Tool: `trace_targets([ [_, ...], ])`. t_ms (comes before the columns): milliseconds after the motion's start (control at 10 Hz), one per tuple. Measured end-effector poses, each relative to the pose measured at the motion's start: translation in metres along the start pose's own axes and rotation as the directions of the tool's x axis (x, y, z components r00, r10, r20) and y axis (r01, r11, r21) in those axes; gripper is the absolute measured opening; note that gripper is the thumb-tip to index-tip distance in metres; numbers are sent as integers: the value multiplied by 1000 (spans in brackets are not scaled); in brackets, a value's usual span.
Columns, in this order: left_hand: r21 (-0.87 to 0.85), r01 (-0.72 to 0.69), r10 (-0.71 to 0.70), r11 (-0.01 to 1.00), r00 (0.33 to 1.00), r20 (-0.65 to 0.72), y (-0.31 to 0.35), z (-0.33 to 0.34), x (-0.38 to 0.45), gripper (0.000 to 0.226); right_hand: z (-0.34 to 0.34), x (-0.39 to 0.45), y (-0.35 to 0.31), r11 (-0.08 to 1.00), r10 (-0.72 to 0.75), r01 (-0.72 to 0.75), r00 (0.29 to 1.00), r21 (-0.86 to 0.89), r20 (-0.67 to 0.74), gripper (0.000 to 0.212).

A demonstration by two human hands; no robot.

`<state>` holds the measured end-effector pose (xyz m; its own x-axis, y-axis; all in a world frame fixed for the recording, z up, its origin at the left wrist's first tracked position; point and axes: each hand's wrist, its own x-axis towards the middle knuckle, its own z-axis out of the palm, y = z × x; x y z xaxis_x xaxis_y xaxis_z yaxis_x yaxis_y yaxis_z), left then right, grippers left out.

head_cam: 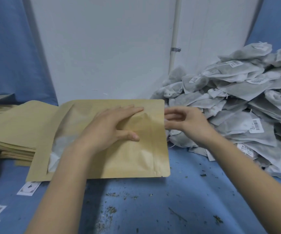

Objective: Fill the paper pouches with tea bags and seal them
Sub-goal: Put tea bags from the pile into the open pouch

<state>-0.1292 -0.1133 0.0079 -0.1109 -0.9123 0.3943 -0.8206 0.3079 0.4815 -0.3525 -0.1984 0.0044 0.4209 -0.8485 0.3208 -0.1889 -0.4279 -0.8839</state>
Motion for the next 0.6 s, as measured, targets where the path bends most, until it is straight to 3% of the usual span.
trace_targets([
  [100, 48, -72, 72, 996, 997, 4, 12, 13, 6, 72, 56, 13, -15, 927, 151, -209, 968, -310, -202, 23],
  [200, 34, -131, 129, 991, 991, 38, 19, 22, 8, 70, 178, 35, -23, 706, 361, -581, 787, -404, -501, 41],
  [300, 59, -112, 106, 992, 990, 92, 15, 25, 8, 71, 172, 39, -1, 790, 329, -501, 833, -355, -444, 38],
  [400, 115, -64, 56, 991, 996, 71, 10, 24, 8, 72, 58, -10, 19, 977, -41, 45, 999, -210, 26, 27],
  [500, 181, 5, -13, 983, 999, 43, 4, 22, 7, 74, -13, -4, 42, 871, -124, 85, 991, -483, -50, 15],
  [600, 177, 62, -65, 982, 998, 10, -2, 17, 5, 74, -17, 1, 66, 306, 50, 28, 998, -952, 46, 57],
])
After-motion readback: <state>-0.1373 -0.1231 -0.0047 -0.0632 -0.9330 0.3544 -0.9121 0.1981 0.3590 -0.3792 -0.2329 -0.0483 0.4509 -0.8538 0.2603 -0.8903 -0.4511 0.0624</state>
